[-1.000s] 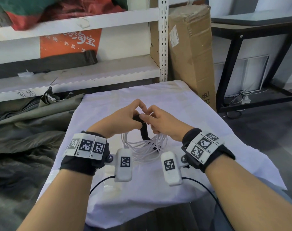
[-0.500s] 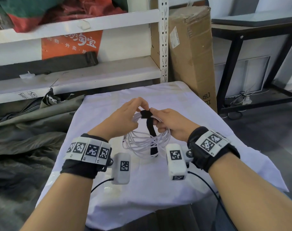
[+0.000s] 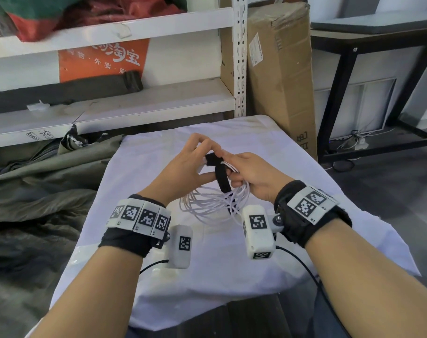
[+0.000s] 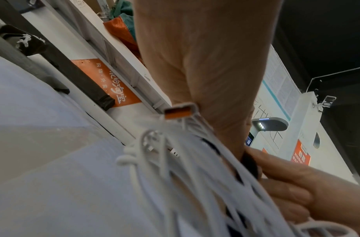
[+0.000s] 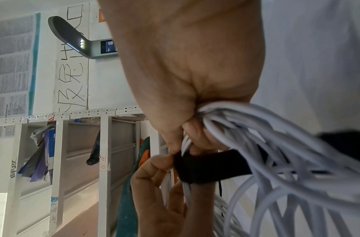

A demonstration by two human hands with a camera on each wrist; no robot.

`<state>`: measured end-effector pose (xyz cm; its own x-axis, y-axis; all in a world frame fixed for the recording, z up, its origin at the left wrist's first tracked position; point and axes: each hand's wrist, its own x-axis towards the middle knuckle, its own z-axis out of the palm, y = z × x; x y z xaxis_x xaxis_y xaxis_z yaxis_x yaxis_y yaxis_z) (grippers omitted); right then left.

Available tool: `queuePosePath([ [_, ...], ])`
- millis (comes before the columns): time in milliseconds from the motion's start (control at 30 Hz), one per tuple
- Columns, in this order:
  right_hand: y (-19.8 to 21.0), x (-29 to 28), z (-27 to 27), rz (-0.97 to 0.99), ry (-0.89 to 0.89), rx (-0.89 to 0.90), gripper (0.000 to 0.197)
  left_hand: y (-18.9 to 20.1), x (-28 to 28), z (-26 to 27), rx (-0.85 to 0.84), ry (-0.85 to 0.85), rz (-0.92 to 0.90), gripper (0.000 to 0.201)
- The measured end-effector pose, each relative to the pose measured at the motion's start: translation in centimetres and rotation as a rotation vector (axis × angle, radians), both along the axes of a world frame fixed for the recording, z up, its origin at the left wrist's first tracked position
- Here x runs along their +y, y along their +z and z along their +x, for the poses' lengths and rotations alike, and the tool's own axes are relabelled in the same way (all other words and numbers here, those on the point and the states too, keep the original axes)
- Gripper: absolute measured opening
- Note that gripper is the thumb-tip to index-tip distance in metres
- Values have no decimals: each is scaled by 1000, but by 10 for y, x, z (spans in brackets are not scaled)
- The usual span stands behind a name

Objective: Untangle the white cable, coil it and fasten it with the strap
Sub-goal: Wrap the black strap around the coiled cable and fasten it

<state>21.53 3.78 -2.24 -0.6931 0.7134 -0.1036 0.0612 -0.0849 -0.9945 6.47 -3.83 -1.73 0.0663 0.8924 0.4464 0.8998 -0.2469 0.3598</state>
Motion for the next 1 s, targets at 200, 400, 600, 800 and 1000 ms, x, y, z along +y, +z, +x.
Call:
queuePosePath([
  [200, 0, -1, 0, 51, -10, 4, 38, 8, -2, 4, -182, -13, 21, 10],
  [400, 3, -2, 3, 79, -24, -36, 31, 25, -7, 12, -623, 106, -38, 16],
  [600, 2, -1, 0, 164, -1, -106, 33, 30, -8, 12, -842, 31, -89, 16],
  [800, 1, -6, 0, 238, 86, -228, 35, 25, -5, -2, -772, 169, -69, 17],
  [1000, 7, -10, 2, 320, 194, -247, 32, 20, -5, -22, -845, 248, -61, 12],
])
